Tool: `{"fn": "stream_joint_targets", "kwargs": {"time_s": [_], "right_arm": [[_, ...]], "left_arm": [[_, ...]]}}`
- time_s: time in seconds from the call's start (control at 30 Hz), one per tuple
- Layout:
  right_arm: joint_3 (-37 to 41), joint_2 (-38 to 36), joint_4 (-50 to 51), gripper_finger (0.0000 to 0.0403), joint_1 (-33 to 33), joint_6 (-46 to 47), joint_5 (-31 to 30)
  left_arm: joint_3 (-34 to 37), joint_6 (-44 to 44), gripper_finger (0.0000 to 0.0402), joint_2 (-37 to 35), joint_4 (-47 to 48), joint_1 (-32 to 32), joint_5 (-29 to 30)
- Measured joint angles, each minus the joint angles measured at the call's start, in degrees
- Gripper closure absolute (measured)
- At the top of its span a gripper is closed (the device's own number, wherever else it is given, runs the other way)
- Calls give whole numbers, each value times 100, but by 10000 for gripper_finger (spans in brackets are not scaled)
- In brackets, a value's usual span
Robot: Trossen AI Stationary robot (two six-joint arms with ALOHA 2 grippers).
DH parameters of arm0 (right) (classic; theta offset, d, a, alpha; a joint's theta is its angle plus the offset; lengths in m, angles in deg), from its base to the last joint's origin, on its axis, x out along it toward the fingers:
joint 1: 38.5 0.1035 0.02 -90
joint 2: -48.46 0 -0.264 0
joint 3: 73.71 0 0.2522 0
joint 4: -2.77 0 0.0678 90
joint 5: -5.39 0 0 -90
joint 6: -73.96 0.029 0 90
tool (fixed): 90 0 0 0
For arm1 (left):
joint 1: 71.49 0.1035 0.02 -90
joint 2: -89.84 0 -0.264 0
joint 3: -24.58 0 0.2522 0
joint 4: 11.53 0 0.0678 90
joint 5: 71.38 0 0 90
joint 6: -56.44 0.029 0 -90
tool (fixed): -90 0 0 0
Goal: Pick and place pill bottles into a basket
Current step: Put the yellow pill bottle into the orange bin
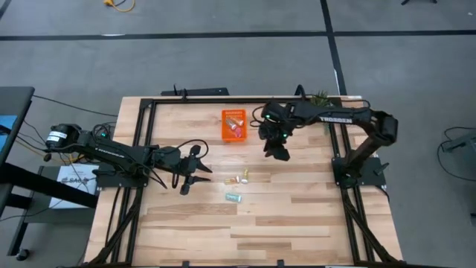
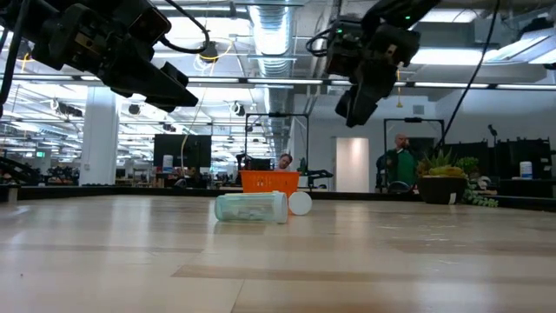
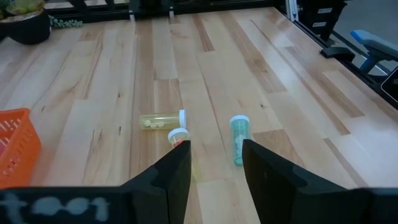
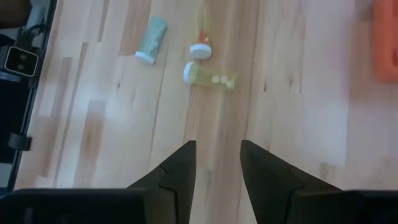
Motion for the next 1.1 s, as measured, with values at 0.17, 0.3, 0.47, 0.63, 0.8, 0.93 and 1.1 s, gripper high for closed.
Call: {"fn": "stream_joint_targets", "kwargs": {"time_s": [0.17,0.3,0.47,0.63,0.8,0.93,1.1], "right_arm": [[711,-582,-569,285,35,258,-2],[1419,-1070,-1287,285,142,503,-20],[2370,-1566,-2201,285,368,839,-348],[3281,-1950,-3027,285,606,995,-747],[4070,-2234,-4173,285,744,1375,-1040],[4357,-2319,-4622,285,776,1600,-1294],[4386,-2319,-4771,285,776,1652,-1304]], "left_arm": [[0,0,267,0,0,0,6],[0,12,267,0,2,0,6],[2,362,267,0,-122,0,5],[4,550,267,2,-433,2,-170],[2,775,267,2,-475,2,-253],[2,1049,267,2,-486,2,-217],[3,1636,267,2,-487,1,-217]]}}
